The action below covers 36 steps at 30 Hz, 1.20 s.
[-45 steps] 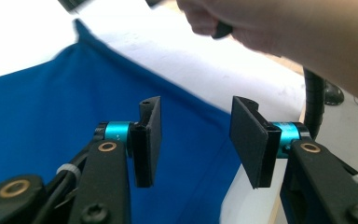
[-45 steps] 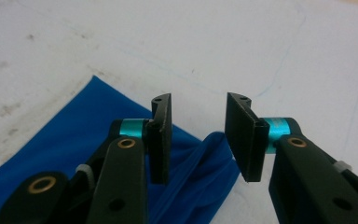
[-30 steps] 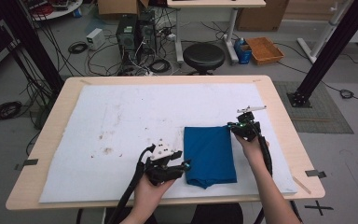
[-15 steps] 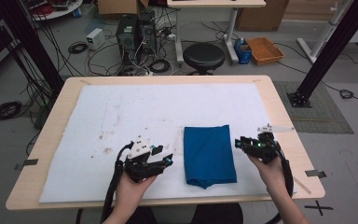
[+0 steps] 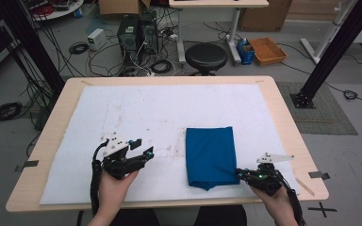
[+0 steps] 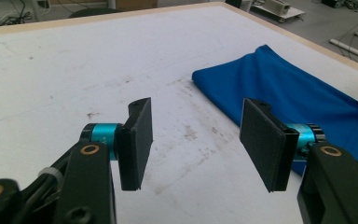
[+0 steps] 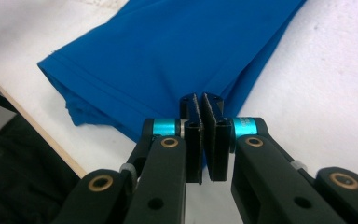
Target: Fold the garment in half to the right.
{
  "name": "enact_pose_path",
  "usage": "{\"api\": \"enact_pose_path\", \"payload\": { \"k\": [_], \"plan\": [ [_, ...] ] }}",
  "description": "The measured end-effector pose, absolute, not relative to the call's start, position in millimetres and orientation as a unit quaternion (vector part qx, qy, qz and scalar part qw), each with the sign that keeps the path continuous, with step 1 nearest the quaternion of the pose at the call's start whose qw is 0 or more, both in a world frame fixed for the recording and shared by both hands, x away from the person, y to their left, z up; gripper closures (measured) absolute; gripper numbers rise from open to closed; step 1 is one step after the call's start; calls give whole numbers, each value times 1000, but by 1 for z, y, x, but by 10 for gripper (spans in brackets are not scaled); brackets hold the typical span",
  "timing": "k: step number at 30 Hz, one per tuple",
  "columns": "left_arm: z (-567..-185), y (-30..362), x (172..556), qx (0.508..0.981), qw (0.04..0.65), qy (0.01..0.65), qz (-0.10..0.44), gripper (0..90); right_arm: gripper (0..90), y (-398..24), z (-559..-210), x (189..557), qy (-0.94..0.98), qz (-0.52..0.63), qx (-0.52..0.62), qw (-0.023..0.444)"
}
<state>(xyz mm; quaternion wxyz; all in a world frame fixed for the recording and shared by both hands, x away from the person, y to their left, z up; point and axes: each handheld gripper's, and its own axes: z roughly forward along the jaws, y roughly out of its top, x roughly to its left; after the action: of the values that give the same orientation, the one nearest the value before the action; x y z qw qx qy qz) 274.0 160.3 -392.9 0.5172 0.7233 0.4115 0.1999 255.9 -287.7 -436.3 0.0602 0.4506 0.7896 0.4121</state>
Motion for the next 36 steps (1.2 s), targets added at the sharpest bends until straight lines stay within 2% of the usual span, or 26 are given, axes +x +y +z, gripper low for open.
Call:
{"api": "enact_pose_path", "payload": {
  "k": [5,10,14,18,22,26,30,36],
  "plan": [
    [-391,163,274,723,520,409,199,438,865,-294,-436,253,784,408,462,71],
    [-388,166,276,728,522,400,192,423,656,-298,-427,252,775,423,462,88],
    [-384,173,283,733,527,387,189,382,510,-304,-405,262,756,460,449,123],
    [-377,183,293,741,532,366,187,368,434,-310,-379,282,735,490,440,160],
    [-371,192,306,753,534,343,175,352,377,-313,-361,304,721,509,432,183],
    [-367,201,319,755,542,318,187,352,318,-310,-356,330,741,504,412,164],
    [-363,210,328,751,537,323,206,352,292,-304,-358,350,751,494,408,161],
    [-362,226,329,749,540,321,210,344,261,-306,-360,351,738,505,411,176]
  ]
}}
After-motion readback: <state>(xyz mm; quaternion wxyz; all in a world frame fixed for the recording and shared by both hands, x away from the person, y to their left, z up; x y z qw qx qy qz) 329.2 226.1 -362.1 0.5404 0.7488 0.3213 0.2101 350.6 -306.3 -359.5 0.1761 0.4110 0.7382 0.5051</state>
